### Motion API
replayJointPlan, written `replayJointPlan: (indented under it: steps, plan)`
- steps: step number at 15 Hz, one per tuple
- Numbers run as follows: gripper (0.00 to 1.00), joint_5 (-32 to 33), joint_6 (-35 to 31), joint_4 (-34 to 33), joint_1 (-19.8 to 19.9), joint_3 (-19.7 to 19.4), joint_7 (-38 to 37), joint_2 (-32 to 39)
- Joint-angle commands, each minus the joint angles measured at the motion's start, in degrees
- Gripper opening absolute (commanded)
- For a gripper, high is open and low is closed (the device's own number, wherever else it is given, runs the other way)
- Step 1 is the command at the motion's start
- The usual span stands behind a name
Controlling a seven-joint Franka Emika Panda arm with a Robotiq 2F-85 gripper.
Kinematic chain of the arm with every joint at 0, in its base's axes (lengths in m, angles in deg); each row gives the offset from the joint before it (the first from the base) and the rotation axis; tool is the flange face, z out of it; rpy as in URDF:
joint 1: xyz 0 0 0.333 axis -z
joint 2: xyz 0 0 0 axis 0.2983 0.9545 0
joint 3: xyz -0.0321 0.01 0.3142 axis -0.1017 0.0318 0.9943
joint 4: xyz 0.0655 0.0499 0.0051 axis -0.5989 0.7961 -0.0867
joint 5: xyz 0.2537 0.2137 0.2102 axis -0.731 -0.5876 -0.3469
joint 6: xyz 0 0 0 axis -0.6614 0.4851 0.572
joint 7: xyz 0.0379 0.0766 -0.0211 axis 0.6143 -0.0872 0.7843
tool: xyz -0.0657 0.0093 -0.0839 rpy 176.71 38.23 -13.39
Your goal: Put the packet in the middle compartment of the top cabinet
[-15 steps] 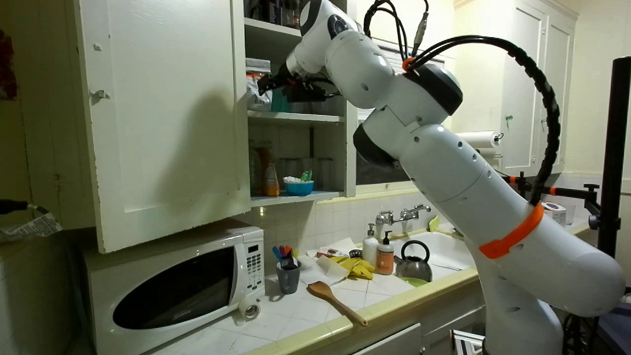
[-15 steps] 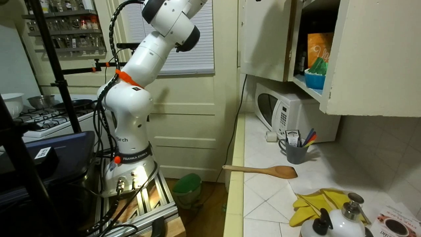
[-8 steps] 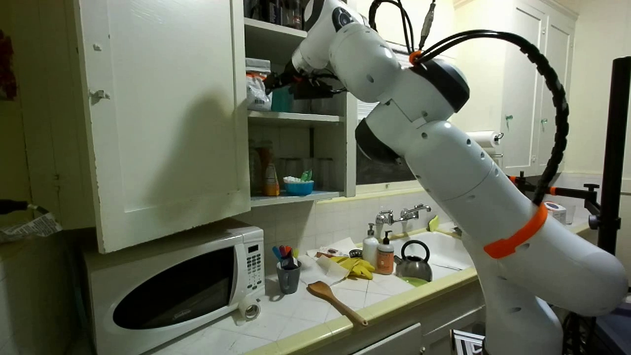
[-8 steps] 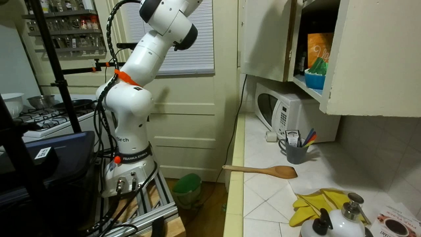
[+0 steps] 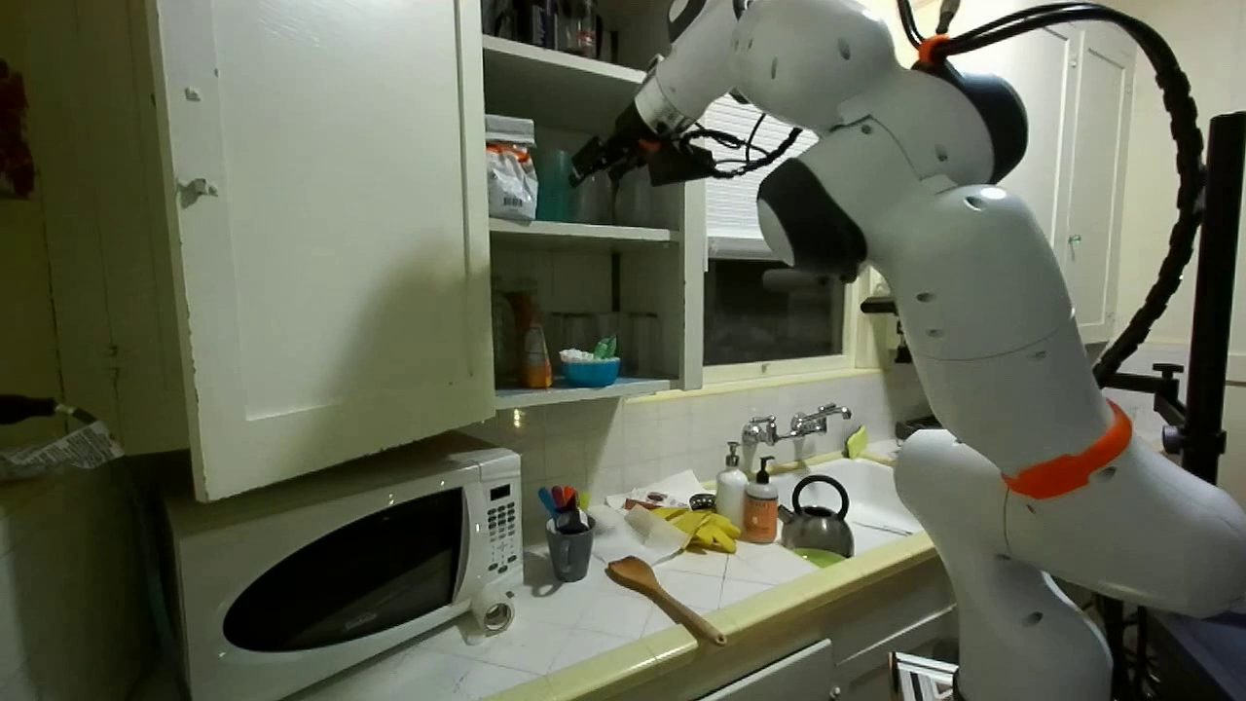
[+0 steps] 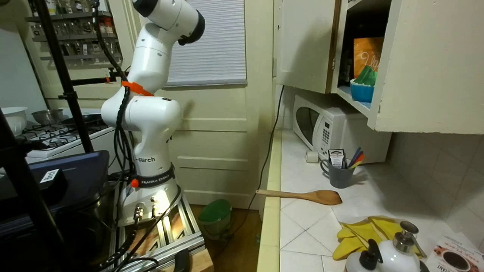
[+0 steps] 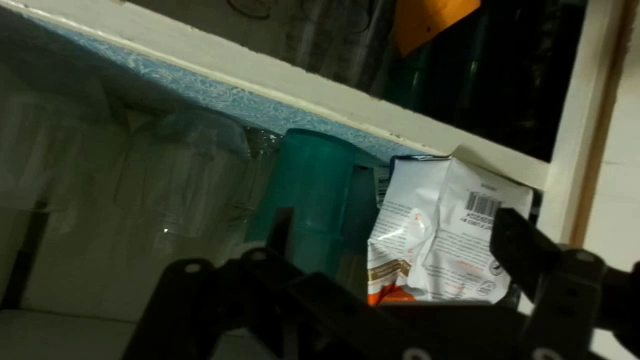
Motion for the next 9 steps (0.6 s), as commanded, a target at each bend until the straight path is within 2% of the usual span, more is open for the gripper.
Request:
replayJointPlan:
  steps: [1, 5, 6, 8, 9]
  plan:
    - [1.00, 4.92, -0.68, 6.49, -14.93, -6.77, 8.21, -6.37]
    - [1.00, 2.76, -0.79, 14.32, -30.33, -24.11, 12.88, -1.40]
    - [1.00, 2.37, -0.72, 17.18, -33.15, -28.31, 12.31, 1.74]
    - [1.00, -0.61, -0.21, 24.82, -36.23, -35.67, 11.75, 9.20]
    - [1.00, 1.79, 0.00, 15.95, -33.78, -29.52, 11.52, 0.91]
